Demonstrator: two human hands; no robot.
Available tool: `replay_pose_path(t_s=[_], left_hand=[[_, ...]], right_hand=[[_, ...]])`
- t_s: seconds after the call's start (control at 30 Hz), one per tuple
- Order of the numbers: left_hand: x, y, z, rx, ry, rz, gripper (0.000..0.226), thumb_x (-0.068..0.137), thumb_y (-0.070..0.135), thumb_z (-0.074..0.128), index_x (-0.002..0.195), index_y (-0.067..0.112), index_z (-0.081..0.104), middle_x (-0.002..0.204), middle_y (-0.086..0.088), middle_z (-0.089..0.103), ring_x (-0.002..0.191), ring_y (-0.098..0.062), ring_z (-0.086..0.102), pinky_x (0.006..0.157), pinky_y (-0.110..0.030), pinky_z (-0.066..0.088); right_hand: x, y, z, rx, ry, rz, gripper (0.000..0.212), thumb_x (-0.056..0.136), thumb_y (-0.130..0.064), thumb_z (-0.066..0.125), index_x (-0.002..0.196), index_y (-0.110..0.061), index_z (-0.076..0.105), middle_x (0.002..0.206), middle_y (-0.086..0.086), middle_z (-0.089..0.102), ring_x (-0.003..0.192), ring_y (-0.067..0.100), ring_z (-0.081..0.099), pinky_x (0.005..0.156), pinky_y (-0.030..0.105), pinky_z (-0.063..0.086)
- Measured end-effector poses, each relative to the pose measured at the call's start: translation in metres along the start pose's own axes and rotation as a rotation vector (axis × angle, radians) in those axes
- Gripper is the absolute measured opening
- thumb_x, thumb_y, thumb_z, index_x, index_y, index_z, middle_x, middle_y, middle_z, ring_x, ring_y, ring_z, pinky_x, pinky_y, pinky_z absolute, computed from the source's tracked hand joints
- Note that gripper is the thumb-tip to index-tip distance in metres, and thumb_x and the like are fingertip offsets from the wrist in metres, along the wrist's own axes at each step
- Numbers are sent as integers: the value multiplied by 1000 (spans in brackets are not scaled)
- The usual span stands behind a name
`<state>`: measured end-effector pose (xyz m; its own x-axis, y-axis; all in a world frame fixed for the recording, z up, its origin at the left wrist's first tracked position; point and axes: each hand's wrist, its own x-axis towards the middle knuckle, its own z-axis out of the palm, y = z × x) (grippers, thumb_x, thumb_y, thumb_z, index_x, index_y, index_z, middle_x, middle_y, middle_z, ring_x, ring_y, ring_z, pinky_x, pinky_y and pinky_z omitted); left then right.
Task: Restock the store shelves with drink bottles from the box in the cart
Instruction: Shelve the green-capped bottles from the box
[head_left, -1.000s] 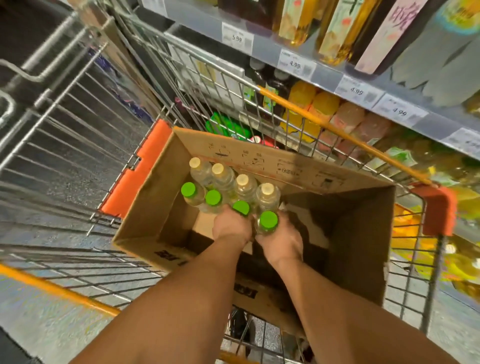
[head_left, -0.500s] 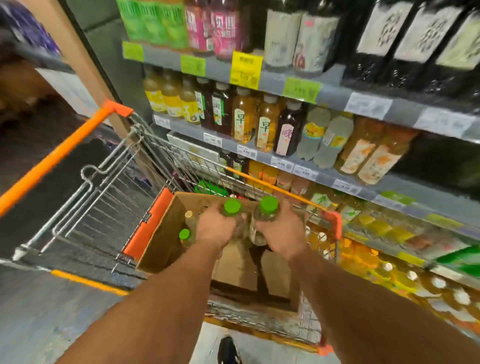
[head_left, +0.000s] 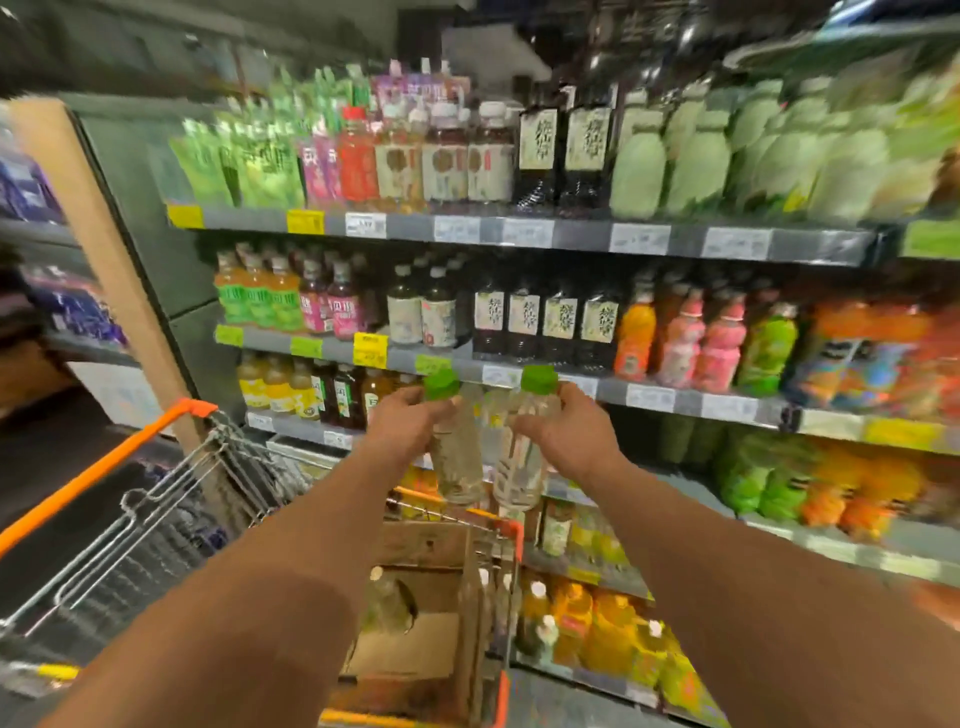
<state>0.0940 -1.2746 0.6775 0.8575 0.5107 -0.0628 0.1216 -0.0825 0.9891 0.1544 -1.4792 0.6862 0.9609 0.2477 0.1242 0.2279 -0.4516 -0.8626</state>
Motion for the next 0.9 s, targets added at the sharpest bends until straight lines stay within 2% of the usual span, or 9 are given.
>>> replay_pose_path(t_s=[0.07,0.13,0.27,0.43,0.6,0.7,0.77,0.83,0.9], left_hand=[[-10,12,22,-24,-52,17,63,62,45,82,116,17,66,110,0,70,103,-23,64,74,-39,57],[-17,18,44,-29,-99,21,49,63,43,83,104,19,70,99,3,73,96,-20,67,73,-39,57],[-22,18,80,16,-185,24,38,66,46,82,93,21,72,88,5,74,85,-18,68,67,-34,56],[-9,8,124,84,-293,61,39,61,48,79,91,22,74,87,3,74,85,-19,69,74,-36,56],[5,-19,158,148,-311,105,31,64,49,79,87,31,71,85,13,72,82,-8,66,69,-26,49],[11,-36,176,166,-350,108,26,69,46,78,90,35,67,92,14,70,88,-9,64,77,-30,49],[14,-44,186,164,-346,104,23,72,45,77,89,36,66,91,15,69,88,-9,63,73,-28,48],[19,-50,195,161,-332,94,22,72,46,76,90,36,67,87,16,69,86,-9,64,65,-25,44],[28,-54,205,157,-315,86,19,72,48,75,87,41,67,84,20,68,84,-6,62,61,-23,41]], right_hand=[[-6,3,-28,24,24,11,67,64,-51,73,122,-26,53,108,-3,65,92,18,62,74,32,51],[-13,8,-51,36,54,33,76,63,-53,71,131,-26,48,115,-1,64,97,20,62,79,35,52],[-25,22,-81,-4,131,57,66,62,-51,69,122,-32,52,97,-10,65,73,3,60,54,21,43],[-30,58,-94,-95,235,148,55,62,-49,71,113,-33,56,97,-12,66,74,5,58,61,26,45],[-28,94,-92,-131,358,228,71,65,-51,74,128,-24,53,119,-1,65,92,15,61,74,28,43],[-25,116,-91,-140,405,269,83,68,-53,75,137,-20,46,129,2,60,111,23,59,80,30,41],[-23,129,-91,-118,413,301,86,68,-53,76,140,-18,43,133,3,57,116,26,56,83,31,41],[-18,141,-91,-104,434,308,83,68,-50,77,137,-15,46,130,4,59,113,25,57,82,30,42],[-11,152,-91,-92,468,298,72,67,-46,79,128,-16,53,113,-1,64,96,19,59,76,27,39]])
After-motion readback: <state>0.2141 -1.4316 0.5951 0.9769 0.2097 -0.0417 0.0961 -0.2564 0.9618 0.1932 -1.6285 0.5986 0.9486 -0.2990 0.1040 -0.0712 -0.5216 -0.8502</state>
